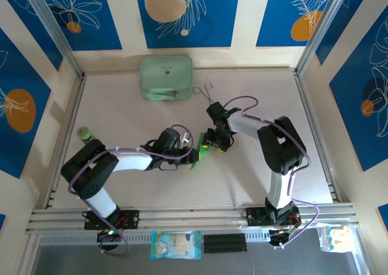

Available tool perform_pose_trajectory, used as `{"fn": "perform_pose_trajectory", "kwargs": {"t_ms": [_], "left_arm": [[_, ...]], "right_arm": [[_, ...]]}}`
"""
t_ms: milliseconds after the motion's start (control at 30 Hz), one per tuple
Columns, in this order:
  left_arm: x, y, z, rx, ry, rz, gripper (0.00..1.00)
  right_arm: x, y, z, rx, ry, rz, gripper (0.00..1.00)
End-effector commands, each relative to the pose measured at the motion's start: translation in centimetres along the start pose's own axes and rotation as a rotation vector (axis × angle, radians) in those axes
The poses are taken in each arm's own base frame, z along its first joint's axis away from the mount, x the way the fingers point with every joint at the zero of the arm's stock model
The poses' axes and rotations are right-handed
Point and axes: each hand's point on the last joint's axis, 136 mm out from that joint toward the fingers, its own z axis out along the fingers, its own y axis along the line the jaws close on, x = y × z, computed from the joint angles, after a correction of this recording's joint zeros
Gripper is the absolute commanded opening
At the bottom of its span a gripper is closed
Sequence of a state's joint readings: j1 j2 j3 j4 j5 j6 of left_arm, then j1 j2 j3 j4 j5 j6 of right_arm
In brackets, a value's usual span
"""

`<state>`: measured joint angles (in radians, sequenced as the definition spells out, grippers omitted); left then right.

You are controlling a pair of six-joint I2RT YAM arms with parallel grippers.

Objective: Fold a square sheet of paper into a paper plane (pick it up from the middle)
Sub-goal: Fold the wing for the fifth time at the center of the table.

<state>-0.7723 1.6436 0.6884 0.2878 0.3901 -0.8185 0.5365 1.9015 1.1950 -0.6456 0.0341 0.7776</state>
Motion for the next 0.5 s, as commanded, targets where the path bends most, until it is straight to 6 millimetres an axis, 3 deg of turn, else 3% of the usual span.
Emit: {"fn": "perform_pose_trajectory", "kwargs": {"t_ms": [0, 467], "left_arm": [[0.5, 0.4, 0.0, -0.082, 0.035, 0.084, 0.36], [0.9, 0.6, 1.7, -0.152, 0.087, 0.156, 0.36]], "right_arm": [[1.6, -3.3, 5.3, 0.114, 0.079, 0.014, 0.57], [1.5, -3.3, 5.2, 0.114, 0.081, 0.017, 0.57]]}}
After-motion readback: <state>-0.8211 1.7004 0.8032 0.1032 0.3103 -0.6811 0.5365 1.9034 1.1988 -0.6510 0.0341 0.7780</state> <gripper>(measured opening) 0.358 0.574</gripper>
